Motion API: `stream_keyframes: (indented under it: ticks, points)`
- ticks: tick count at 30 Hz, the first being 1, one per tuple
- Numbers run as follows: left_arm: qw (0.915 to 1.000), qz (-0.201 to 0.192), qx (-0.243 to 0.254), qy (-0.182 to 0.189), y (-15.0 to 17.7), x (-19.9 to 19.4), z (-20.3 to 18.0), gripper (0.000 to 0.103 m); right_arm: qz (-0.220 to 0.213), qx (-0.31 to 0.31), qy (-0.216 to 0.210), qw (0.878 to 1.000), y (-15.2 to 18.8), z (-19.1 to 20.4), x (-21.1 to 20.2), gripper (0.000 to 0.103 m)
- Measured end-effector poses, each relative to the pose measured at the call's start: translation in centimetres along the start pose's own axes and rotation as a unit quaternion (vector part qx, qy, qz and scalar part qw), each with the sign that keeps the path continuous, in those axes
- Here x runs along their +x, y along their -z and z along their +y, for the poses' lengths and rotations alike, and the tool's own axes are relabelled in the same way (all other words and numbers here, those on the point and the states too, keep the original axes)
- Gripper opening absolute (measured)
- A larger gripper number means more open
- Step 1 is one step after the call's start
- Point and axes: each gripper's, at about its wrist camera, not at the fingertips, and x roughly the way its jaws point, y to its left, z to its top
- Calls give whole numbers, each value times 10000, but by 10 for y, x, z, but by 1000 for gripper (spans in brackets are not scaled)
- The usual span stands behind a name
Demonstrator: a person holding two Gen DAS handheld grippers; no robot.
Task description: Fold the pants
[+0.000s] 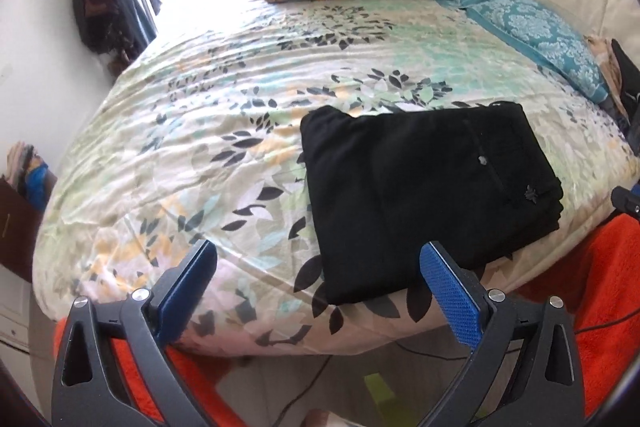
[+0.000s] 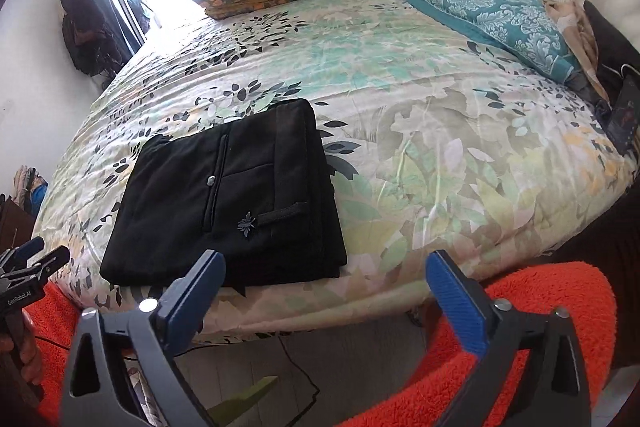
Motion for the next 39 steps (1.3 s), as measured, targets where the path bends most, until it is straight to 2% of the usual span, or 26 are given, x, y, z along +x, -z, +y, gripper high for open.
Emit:
stream_keyframes:
  ticks: [2, 4, 5, 7, 8, 10, 12, 13, 15, 17, 19, 20, 21, 22, 23, 24, 25, 26, 27, 30, 34, 36, 39]
  points:
    - [9999, -116, 33, -80, -2, -4, -1, 102, 47, -21, 31, 10000, -2, 0, -6, 103]
    - [10000, 47, -19, -34, -2, 4, 2, 102, 173, 99, -285, 9994, -5, -5, -1, 103]
    - [9998, 189, -37, 61, -3, 12, 4, 102, 211, 170, -498, 9984, -5, -8, 5, 103]
    - [9969, 506, -47, 601, -6, 33, 9, 102, 226, 359, -1097, 9931, -8, -17, 23, 103]
    - [9936, 664, -89, 910, -9, 48, 13, 102, 228, 472, -1421, 9885, -11, -23, 36, 103]
    - [9855, 1055, -381, 1273, -15, 86, 28, 102, 430, 736, -1820, 9796, -20, -35, 73, 103]
    - [9751, 1339, -726, 1613, -17, 120, 40, 102, 938, 894, -2072, 9697, -29, -42, 116, 103]
    - [9714, 1462, -866, 1658, -17, 134, 45, 102, 1143, 979, -2169, 9645, -31, -45, 134, 103]
    - [9607, 1682, -1028, 1956, -14, 155, 48, 102, 1520, 1081, -2544, 9489, -31, -45, 164, 103]
    - [9478, 1913, -1108, 2298, -7, 170, 45, 102, 1754, 1063, -2553, 9449, -28, -40, 181, 103]
    - [9411, 1979, -1117, 2505, -1, 176, 36, 102, 1895, 856, -2939, 9330, -26, -27, 186, 103]
    - [9419, 1987, -1074, 2484, 0, 176, 31, 102, 2070, 820, -3130, 9233, -24, -20, 189, 103]
    - [9431, 1996, -1056, 2440, -1, 177, 26, 102, 2172, 762, -3210, 9187, -23, -13, 190, 99]
    - [9418, 2003, -1048, 2489, -2, 177, 21, 101, 2185, 614, -3106, 9230, -23, -9, 188, 94]
    - [9397, 2007, -1023, 2572, -4, 176, 17, 81, 2224, 528, -3027, 9253, -23, -7, 188, 85]
    - [9406, 1990, -993, 2564, -5, 172, 13, 61, 2217, 622, -3091, 9227, -22, -10, 186, 66]
    - [9456, 1912, -942, 2459, -9, 166, 10, 53, 2175, 754, -3210, 9187, -23, -14, 184, 55]
    - [9472, 1817, -918, 2478, -14, 159, 10, 34, 2092, 748, -3247, 9194, -23, -15, 178, 51]
    - [9479, 1730, -935, 2508, -18, 151, 11, 24, 1976, 626, -3194, 9247, -25, -11, 170, 46]
    - [9522, 1382, -940, 2556, -35, 123, 18, 21, 1564, 319, -3132, 9362, -39, 7, 138, 40]
    - [9594, 988, -1008, 2443, -55, 99, 40, 21, 1070, 122, -3357, 9358, -60, 37, 105, 39]
    - [9624, 847, -1091, 2339, -59, 98, 54, 21, 968, -39, -3358, 9370, -68, 54, 104, 39]
    - [9686, 836, -1160, 2036, -54, 112, 67, 23, 965, -237, -3304, 9386, -72, 72, 123, 38]
